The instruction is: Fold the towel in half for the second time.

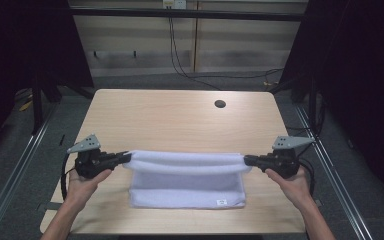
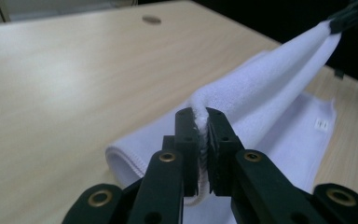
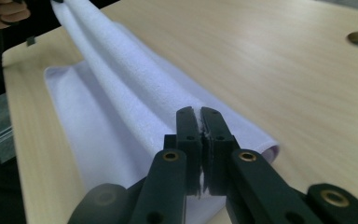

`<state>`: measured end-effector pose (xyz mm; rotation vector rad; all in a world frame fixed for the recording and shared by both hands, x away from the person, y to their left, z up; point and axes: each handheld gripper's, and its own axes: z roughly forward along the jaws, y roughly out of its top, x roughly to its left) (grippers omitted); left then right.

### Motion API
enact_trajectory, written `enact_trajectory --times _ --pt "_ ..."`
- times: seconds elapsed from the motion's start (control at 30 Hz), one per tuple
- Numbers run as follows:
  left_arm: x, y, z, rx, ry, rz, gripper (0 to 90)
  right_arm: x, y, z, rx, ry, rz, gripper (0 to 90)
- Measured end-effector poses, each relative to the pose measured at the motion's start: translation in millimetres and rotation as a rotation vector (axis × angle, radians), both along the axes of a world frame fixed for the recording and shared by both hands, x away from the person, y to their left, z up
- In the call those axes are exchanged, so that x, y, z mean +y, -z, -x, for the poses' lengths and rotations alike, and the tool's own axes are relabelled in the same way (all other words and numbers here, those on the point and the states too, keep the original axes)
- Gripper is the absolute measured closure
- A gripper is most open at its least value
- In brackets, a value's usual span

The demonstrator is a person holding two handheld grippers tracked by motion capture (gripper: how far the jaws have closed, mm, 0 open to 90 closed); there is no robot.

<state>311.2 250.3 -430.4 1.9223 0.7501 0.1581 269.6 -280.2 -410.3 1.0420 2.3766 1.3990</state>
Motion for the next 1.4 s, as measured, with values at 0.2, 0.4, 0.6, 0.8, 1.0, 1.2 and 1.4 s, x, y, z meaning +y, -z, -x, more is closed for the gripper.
enact_trajectory --times 0.2,0.4,0.6,0.8,1.0,1.2,1.4 --pt "-3.7 25.6 13.2 0.063 0.069 -0.088 83.6 6.9 26.4 16.2 0.087 -0.048 0.079 86.1" --pt "-1.2 40.5 25.2 0.097 0.110 -0.116 81.7 10.3 51.8 40.3 0.131 -0.063 0.123 76.2" --pt "4.5 49.4 43.3 0.131 0.159 -0.146 73.4 7.4 62.6 61.5 0.173 -0.107 0.126 70.3" --pt "8.5 48.6 56.8 0.140 0.188 -0.115 65.1 9.5 69.1 64.0 0.212 -0.121 0.131 65.5" --pt "10.4 40.5 53.9 0.102 0.133 -0.034 48.0 4.8 57.2 65.9 0.125 -0.045 0.065 49.9" --pt "21.0 41.4 33.8 0.111 -0.066 -0.005 37.5 -3.3 56.4 55.4 0.079 0.088 0.026 39.9" --pt "40.9 42.6 25.1 0.070 -0.205 0.016 34.9 -19.2 53.0 48.7 0.018 0.176 -0.028 35.7"
